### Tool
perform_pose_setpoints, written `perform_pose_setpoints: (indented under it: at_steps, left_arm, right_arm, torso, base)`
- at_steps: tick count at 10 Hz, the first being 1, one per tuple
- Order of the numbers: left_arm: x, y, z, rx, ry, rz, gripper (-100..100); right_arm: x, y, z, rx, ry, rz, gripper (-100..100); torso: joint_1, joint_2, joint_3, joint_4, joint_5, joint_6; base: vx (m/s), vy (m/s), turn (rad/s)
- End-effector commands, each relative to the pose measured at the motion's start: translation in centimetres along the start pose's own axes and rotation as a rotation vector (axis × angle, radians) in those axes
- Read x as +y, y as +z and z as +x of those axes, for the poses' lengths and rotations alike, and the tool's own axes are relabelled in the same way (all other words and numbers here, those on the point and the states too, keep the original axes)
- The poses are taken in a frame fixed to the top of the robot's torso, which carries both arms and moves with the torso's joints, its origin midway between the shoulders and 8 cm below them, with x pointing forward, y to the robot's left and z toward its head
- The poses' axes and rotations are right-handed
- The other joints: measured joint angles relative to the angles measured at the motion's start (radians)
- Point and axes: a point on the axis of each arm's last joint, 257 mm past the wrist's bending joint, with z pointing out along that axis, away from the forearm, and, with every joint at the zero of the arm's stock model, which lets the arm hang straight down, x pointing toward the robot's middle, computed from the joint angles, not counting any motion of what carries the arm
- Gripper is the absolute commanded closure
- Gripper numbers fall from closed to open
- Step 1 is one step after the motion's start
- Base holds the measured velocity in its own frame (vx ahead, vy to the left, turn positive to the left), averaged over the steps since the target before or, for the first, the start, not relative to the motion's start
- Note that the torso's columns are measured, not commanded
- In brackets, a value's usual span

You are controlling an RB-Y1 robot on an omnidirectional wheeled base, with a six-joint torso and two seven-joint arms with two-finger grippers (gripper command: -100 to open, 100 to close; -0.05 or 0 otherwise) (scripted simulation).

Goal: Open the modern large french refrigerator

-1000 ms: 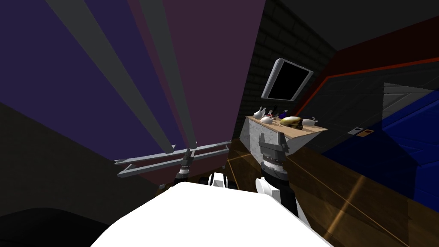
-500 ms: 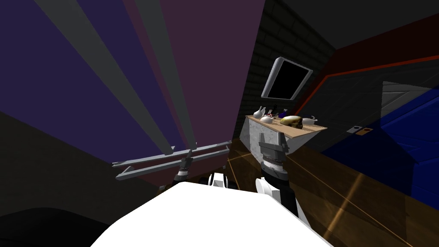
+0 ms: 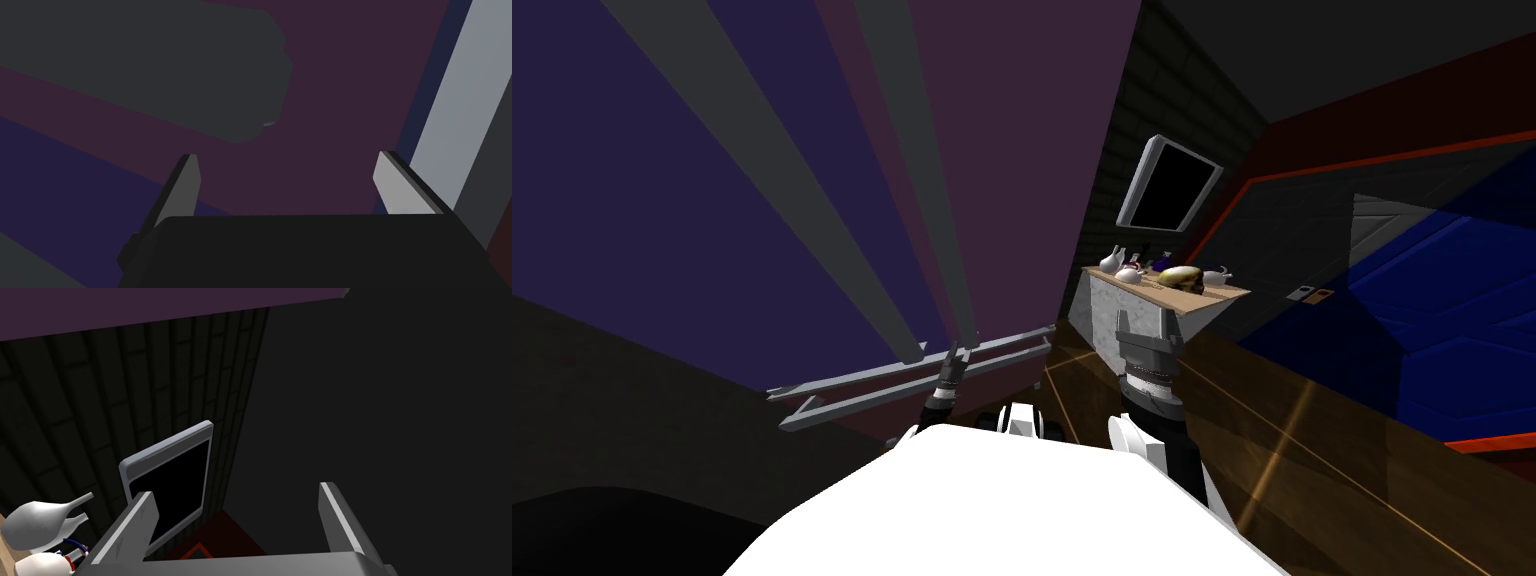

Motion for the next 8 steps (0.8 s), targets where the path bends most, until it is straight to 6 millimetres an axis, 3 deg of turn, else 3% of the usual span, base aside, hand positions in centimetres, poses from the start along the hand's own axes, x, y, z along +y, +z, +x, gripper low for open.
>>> perform_pose_setpoints:
  at_steps: [1, 5, 8]
  left_arm:
    - [0.3, 1.4, 1.2, 0.013, -0.070, -0.010, -100]
    - [0.7, 3.1, 2.6, 0.051, -0.140, -0.038, -100]
    - [1.2, 4.9, 5.4, 0.049, -0.259, -0.049, -100]
  right_arm:
    - [0.0, 0.0, 0.0, 0.000, 0.000, 0.000, 0]
    - [0.0, 0.0, 0.0, 0.000, 0.000, 0.000, 0]
    - [0.0, 0.0, 0.0, 0.000, 0.000, 0.000, 0]
  torso:
    - [0.000, -0.001, 0.000, -0.001, 0.000, 0.000]
    - [0.001, -0.003, -0.001, 0.001, 0.000, 0.001]
    - [0.001, -0.004, -0.002, 0.001, 0.000, 0.003]
  base:
    - [-0.062, 0.107, -0.081]
    - [-0.055, 0.085, -0.084]
    - [-0.061, 0.117, -0.100]
